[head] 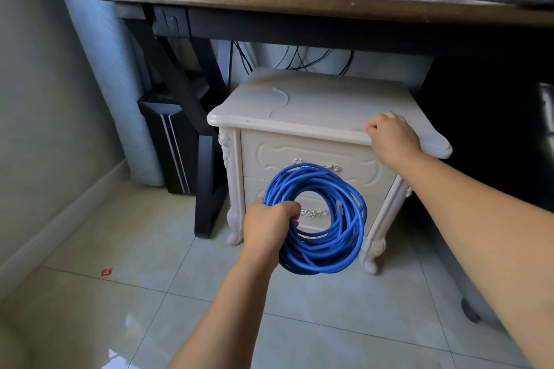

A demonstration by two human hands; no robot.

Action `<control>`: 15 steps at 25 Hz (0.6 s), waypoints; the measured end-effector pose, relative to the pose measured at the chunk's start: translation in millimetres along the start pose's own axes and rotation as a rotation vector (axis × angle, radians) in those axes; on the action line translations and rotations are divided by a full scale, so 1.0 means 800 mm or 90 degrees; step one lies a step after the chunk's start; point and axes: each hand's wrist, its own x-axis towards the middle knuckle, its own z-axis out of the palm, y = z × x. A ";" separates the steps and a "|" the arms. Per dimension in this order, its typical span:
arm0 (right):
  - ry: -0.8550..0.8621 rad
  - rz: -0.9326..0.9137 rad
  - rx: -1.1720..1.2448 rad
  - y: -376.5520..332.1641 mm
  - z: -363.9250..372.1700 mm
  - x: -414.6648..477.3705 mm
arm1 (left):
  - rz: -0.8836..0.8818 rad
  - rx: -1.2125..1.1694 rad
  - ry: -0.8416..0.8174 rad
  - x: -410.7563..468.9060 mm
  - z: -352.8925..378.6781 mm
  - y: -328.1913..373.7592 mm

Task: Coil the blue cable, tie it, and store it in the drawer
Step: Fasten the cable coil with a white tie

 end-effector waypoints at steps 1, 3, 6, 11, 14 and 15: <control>0.019 0.007 0.038 -0.007 -0.006 -0.011 | 0.000 -0.002 0.001 -0.003 -0.001 0.001; 0.052 0.023 0.164 -0.027 -0.020 -0.042 | 0.002 0.001 0.008 -0.008 -0.005 0.003; 0.074 0.019 0.421 -0.059 -0.051 -0.101 | 0.001 0.005 0.019 -0.015 -0.009 0.003; 0.060 -0.026 0.692 -0.088 -0.111 -0.202 | 0.000 0.015 0.035 -0.032 -0.014 0.003; 0.022 -0.049 0.731 -0.090 -0.135 -0.242 | 0.000 0.012 0.040 -0.044 -0.015 0.004; 0.006 -0.054 0.709 -0.090 -0.137 -0.250 | 0.002 0.007 0.039 -0.046 -0.016 0.004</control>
